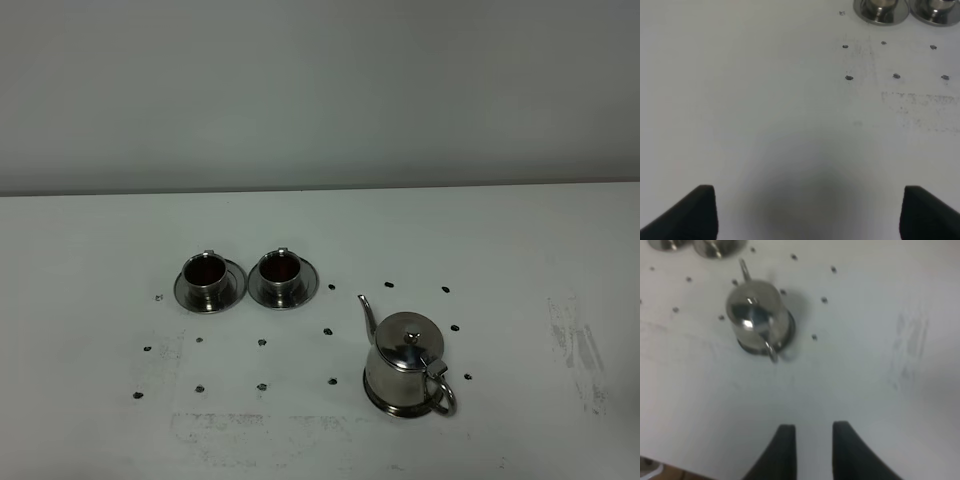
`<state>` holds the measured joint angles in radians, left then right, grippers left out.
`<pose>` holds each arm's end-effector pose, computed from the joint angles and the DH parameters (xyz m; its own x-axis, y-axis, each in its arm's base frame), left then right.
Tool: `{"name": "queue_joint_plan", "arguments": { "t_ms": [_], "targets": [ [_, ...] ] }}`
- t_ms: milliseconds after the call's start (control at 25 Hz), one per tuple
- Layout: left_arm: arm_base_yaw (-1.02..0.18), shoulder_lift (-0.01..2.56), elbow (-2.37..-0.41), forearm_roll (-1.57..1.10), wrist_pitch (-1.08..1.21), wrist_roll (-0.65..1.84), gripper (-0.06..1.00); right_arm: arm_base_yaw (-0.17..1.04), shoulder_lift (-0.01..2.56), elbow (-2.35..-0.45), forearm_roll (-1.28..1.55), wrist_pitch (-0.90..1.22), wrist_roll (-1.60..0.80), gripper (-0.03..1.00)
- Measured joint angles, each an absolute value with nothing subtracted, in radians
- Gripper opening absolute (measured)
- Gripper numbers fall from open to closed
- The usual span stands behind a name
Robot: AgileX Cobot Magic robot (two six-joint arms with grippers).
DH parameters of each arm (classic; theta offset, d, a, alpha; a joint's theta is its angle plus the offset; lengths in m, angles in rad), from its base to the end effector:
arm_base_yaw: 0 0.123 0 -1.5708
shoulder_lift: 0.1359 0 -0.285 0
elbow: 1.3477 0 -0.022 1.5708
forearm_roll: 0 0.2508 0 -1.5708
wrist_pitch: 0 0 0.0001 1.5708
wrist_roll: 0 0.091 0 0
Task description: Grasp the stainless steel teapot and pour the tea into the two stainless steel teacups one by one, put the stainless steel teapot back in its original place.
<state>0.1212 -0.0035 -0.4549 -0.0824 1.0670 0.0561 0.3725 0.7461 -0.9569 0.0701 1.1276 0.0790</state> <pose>0.0000 -0.0066 0.2644 -0.4941 -0.0439 -0.8683 -0.0505 0.9985 -0.0217 0.1036 0.0467 0.3707 -0.7263 -0.1671 -0.6668 -0.3259 0.9378 0.1199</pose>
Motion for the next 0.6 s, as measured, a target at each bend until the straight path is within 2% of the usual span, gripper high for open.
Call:
{"name": "queue_joint_plan", "arguments": {
  "t_ms": [240, 600],
  "targets": [
    [0.121, -0.003, -0.455, -0.082, 1.067, 0.056, 0.72, 0.219, 0.584, -0.829, 0.082, 1.143, 0.036, 0.17],
    [0.121, -0.003, -0.455, -0.082, 1.067, 0.056, 0.72, 0.055, 0.393, -0.659, 0.125, 1.087, -0.023, 0.17]
  ]
}}
